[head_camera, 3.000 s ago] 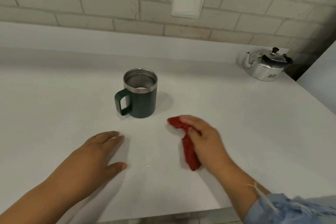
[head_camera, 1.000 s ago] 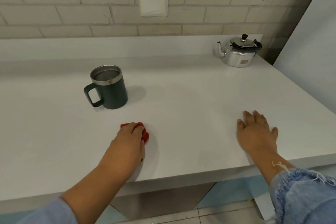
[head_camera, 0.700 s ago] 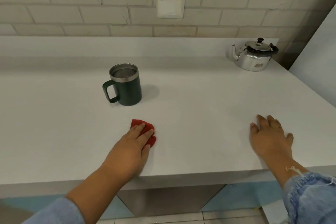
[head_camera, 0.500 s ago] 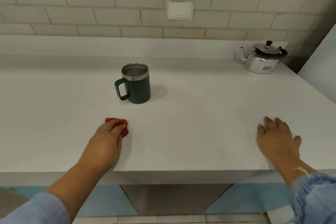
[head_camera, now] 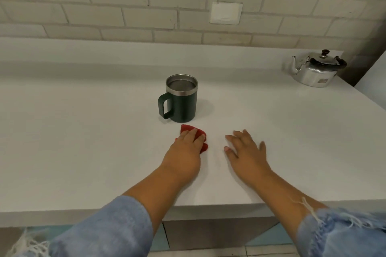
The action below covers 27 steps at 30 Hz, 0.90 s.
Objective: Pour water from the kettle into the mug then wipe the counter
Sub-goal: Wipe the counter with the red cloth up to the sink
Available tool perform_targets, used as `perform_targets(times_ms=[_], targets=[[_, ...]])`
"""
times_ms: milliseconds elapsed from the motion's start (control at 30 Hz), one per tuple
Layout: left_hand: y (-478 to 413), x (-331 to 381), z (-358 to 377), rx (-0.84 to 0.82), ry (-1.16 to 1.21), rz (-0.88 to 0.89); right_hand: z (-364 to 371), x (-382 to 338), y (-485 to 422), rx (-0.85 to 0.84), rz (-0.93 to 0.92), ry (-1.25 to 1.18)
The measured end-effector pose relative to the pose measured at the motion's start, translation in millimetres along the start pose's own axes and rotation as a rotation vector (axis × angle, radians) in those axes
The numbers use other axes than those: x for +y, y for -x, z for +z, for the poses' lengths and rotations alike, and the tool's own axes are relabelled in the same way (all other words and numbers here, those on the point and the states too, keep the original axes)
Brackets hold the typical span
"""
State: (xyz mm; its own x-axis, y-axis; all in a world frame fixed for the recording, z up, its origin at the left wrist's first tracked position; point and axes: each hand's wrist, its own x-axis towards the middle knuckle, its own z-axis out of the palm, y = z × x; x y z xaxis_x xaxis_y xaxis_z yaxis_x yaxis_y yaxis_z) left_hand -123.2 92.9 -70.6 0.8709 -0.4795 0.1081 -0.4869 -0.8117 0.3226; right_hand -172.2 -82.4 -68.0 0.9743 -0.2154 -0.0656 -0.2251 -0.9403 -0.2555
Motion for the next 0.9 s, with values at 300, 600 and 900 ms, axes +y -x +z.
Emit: perform_targets(times_ms=[300, 600, 900], targets=[[14, -107, -38, 0.085, -0.04, -0.083, 11, -9, 5, 0.065, 0.018, 0.072], [53, -48, -24, -0.072, 0.065, 0.189, 10, -10, 7, 0.068, 0.052, 0.052], [83, -123, -48, 0.045, 0.007, 0.049, 10, -11, 7, 0.055, 0.06, 0.052]])
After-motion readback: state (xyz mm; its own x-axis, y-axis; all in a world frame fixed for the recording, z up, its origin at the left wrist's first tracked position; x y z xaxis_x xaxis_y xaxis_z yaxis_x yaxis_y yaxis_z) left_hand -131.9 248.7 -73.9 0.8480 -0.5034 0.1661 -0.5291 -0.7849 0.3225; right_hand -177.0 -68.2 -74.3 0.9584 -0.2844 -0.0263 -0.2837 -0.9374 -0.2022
